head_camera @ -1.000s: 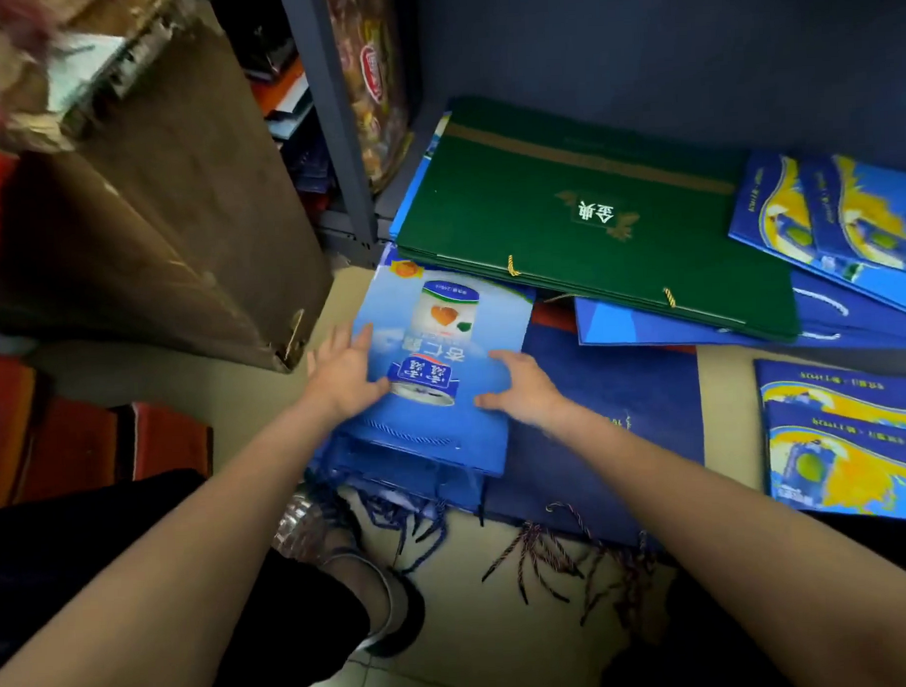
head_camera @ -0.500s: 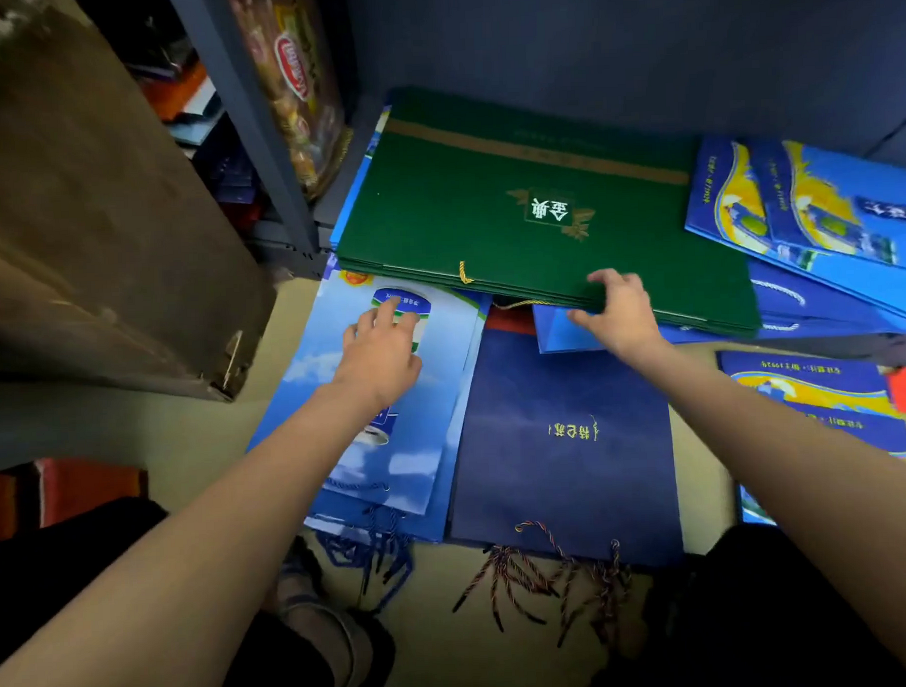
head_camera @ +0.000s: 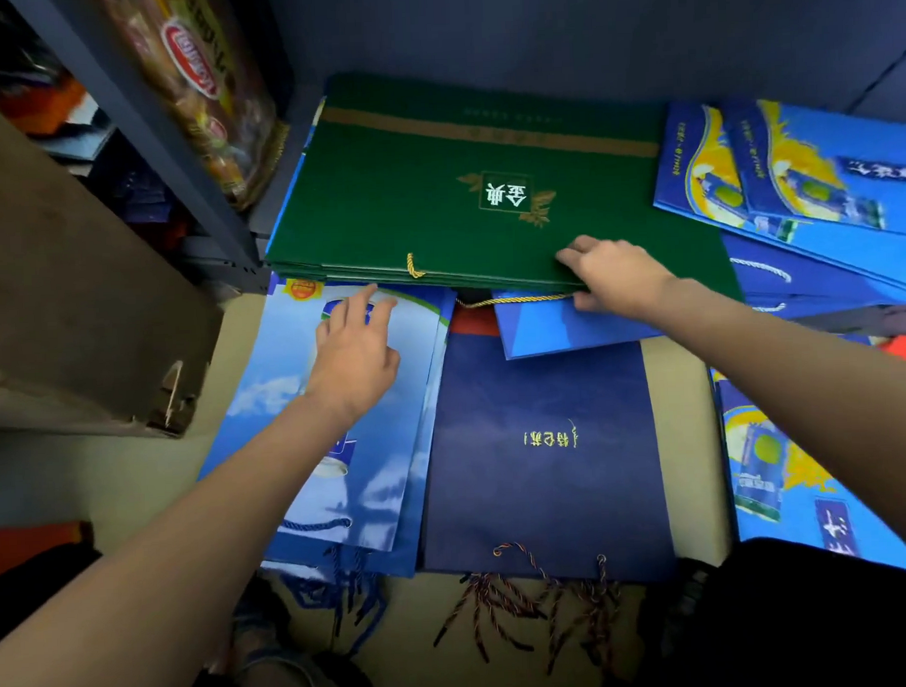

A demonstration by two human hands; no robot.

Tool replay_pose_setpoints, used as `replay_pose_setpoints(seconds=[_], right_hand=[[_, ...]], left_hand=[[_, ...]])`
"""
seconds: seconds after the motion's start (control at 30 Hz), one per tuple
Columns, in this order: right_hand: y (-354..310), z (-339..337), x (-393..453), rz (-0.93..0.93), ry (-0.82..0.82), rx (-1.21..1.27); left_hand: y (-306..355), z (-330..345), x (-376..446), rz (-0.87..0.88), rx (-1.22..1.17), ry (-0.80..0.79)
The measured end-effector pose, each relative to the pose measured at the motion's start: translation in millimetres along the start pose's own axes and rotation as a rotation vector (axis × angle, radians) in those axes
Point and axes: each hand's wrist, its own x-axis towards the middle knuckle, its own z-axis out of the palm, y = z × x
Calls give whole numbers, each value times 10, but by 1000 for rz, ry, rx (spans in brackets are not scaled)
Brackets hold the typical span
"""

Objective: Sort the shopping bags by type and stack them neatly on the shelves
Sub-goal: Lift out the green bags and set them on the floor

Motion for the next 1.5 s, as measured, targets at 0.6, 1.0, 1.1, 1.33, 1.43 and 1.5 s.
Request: replay_pose_setpoints(seconds=[0.6,1.0,1.1,1.33,1.43,1.5], right_hand=[[-331,183,-1187,96,-103,337],[104,148,-1582,854,140,1451],[64,-207,-1587,828,235,1534],[62,-726,-2224,797,209,1526],[229,-883,-2669,775,152,1511],[415,-945,-2948,819,172,1487]], left_hand=[[20,-303,-249,396,388,5],[-113,-440,-485,254,479,-141],[-51,-449,-589,226,464,-207],[326,-757,-775,536,299,-242],[512,-978,-871,687,315,-300],[745,-1074,-938,776,288,-282]])
